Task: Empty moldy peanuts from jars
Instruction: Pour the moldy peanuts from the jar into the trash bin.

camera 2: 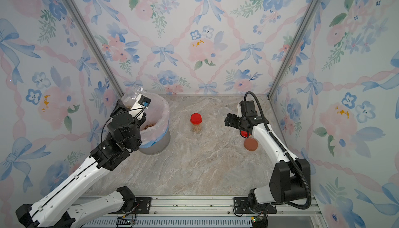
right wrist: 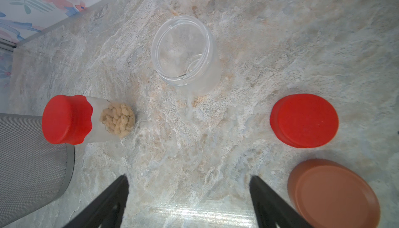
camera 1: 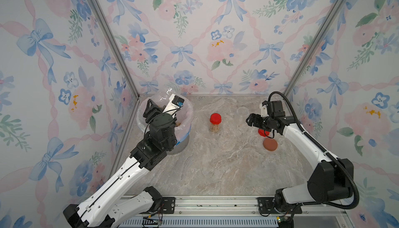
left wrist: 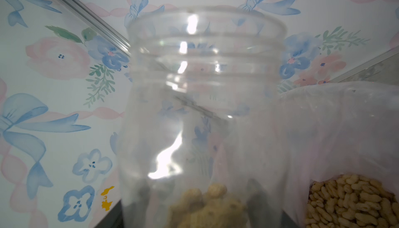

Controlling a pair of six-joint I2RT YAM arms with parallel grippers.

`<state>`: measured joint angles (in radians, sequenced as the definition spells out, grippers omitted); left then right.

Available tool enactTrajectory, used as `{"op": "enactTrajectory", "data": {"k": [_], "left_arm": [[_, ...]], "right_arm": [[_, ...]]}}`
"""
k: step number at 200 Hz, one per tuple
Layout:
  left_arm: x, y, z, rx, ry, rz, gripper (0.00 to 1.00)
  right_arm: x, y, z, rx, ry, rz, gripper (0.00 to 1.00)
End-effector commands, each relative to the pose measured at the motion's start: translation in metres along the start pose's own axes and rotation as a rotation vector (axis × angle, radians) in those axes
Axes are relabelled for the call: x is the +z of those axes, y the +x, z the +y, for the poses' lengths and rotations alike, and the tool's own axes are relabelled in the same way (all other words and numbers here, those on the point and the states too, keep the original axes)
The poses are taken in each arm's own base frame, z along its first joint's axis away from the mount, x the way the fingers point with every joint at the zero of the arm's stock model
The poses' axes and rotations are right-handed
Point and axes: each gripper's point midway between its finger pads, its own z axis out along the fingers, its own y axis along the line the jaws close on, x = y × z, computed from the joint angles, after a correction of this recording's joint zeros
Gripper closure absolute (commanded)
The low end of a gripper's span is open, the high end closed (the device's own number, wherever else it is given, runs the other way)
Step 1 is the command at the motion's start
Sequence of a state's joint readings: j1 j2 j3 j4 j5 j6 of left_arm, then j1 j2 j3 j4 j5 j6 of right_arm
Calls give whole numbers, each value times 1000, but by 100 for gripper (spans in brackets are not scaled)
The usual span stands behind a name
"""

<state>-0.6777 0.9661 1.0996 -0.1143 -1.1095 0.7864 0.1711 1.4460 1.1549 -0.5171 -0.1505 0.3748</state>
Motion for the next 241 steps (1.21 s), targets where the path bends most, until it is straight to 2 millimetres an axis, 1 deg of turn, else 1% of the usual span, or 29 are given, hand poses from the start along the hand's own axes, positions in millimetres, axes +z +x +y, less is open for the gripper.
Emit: {"op": "enactTrajectory", "data": {"k": [1, 14, 40, 62, 79, 94, 109, 126, 174, 185, 194, 203, 222, 241], "left_arm": [[8, 13, 2, 171, -47, 82, 81], [15, 21, 1, 229, -53, 110, 81], [31, 39, 9, 317, -83, 197, 81], [42, 49, 0, 442, -69, 240, 81], [46, 45, -11, 510, -34, 217, 82], [48, 46, -19, 575, -12, 212, 82], [49, 43, -21, 597, 2, 191, 82], [49, 41, -29, 648, 24, 171, 83], [60, 53, -48, 800, 86, 151, 89], [65, 56, -47, 825, 87, 164, 90], [67, 55, -48, 835, 89, 169, 91], [68, 54, -49, 849, 95, 162, 90], [69, 51, -46, 857, 94, 157, 90], [69, 55, -51, 910, 116, 159, 91]], "right_arm": [[1, -3, 7, -5, -34, -23, 11], [2, -3, 6, -7, -33, -25, 10], [5, 3, 0, 0, -30, -25, 10], [8, 4, -4, 15, -37, -32, 10], [10, 4, -6, 19, -39, -32, 11], [9, 3, -5, 16, -44, -30, 11], [8, 3, -4, 12, -47, -38, 11], [6, 2, -4, 5, -46, -35, 11], [1, -3, -3, 6, -56, -60, 11], [-1, -5, -2, 3, -60, -71, 11], [-3, -7, -2, 5, -61, -77, 11], [-4, -8, -2, 6, -63, -84, 11], [-7, -9, -1, 5, -70, -94, 11], [-7, -9, -2, 12, -72, -105, 11]]}}
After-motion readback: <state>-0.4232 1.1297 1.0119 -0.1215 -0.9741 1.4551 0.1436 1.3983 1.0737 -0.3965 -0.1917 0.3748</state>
